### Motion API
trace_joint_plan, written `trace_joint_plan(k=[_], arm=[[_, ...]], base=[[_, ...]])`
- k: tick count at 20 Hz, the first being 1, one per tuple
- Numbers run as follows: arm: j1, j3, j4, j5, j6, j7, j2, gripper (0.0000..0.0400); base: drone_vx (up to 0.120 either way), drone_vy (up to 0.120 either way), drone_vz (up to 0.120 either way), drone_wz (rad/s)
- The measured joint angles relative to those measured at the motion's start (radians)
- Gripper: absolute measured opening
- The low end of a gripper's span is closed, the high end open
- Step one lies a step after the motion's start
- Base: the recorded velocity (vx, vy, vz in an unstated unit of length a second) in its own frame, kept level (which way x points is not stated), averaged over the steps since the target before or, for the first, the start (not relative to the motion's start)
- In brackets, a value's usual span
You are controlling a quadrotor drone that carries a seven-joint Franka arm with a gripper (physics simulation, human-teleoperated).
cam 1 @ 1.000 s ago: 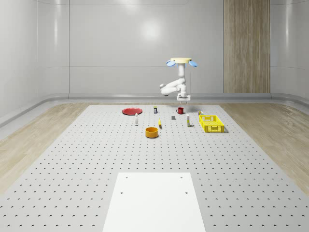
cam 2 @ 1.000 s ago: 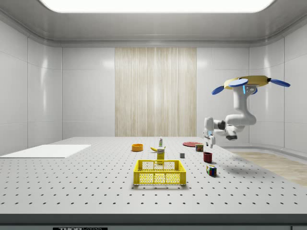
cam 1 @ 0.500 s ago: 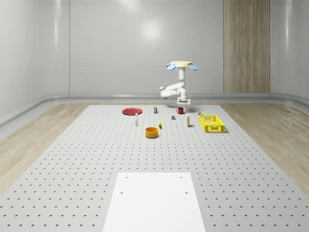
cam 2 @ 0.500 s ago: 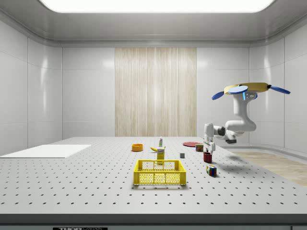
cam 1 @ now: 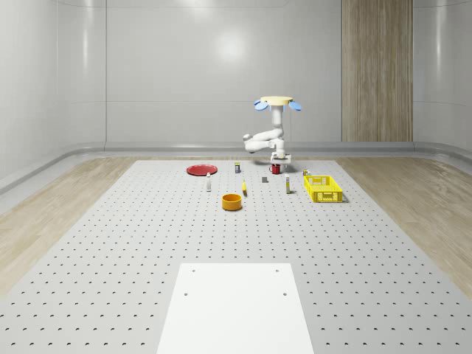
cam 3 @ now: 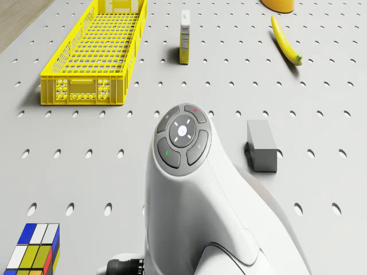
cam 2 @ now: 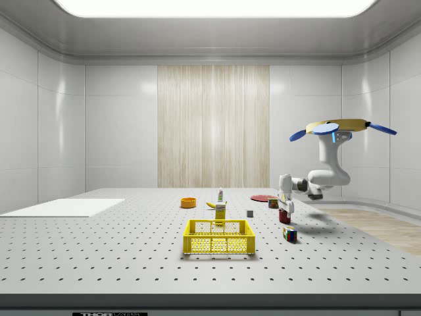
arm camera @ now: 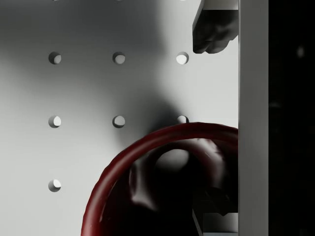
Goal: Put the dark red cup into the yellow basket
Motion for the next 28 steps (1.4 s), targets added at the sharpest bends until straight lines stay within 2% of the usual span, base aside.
trace_joint_plan(k=[6, 7, 8, 10, 12, 15, 20, 21, 23, 25, 28], arm=[[0.002, -0.005, 0.003, 0.001, 0.03, -0.003, -0.028, 0.04], [0.002, -0.005, 0.004, 0.003, 0.034, -0.003, -0.032, 0.0376], [0.002, -0.005, 0.004, 0.004, 0.038, -0.003, -0.036, 0.0315], [0.001, -0.004, 0.005, 0.007, 0.045, -0.002, -0.044, 0.0231], [-0.001, -0.003, 0.005, 0.01, 0.052, -0.001, -0.052, 0.0179], [-0.003, -0.001, 0.006, 0.014, 0.062, 0.001, -0.062, 0.0137], [-0.006, 0.002, 0.007, 0.02, 0.076, -0.018, -0.077, 0.012], [0.012, -0.002, 0.008, 0.016, 0.072, -0.063, -0.068, 0.0116], [0.016, 0.005, 0.005, 0.019, 0.056, -0.08, -0.054, 0.0116], [-0.009, 0.032, 0.003, 0.046, 0.056, -0.004, -0.064, 0.011], [-0.018, 0.072, -0.001, 0.087, 0.051, 0.011, -0.07, 0.0104]], base=[[0.0, 0.0, 0.0, 0.0], [0.0, 0.0, 0.0, 0.0], [0.0, 0.0, 0.0, 0.0], [0.0, 0.0, 0.0, 0.0], [0.0, 0.0, 0.0, 0.0], [0.0, 0.0, 0.0, 0.0], [0.0, 0.0, 0.0, 0.0], [0.0, 0.0, 0.0, 0.0], [0.0, 0.0, 0.0, 0.0], [0.0, 0.0, 0.02, 0.0], [0.04, 0.067, 0.12, 0.0]])
